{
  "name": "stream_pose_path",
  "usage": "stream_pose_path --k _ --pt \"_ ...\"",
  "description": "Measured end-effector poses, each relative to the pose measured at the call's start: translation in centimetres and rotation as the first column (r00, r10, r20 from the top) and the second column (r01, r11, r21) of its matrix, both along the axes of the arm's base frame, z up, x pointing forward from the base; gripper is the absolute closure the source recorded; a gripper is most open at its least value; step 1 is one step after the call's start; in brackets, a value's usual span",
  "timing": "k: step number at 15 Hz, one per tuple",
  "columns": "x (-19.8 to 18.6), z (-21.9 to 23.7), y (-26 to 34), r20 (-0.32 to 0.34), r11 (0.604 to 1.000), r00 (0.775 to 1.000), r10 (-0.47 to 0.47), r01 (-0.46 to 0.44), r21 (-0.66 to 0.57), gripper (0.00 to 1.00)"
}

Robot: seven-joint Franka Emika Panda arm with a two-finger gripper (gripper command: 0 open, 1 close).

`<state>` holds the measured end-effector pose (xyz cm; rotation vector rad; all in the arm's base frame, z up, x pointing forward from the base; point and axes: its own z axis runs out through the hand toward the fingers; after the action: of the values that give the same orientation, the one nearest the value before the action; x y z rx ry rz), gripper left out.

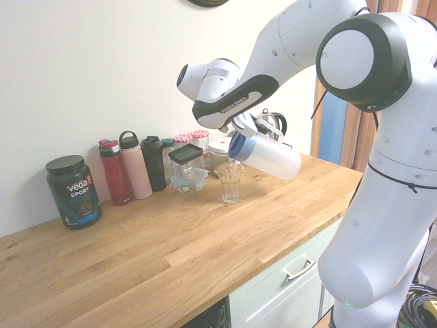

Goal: Pour me some water

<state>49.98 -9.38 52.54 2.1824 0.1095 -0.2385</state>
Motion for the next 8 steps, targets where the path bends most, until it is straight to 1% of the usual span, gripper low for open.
stream_pose_path --k 5,8 --pt "0.7 -1.5 -0.1 -0.025 1.000 1.000 0.003 -0.003 -0.026 1.00" --pt "1.1 -2.3 0.1 -0.027 1.000 1.000 0.000 -0.001 -0.030 1.00"
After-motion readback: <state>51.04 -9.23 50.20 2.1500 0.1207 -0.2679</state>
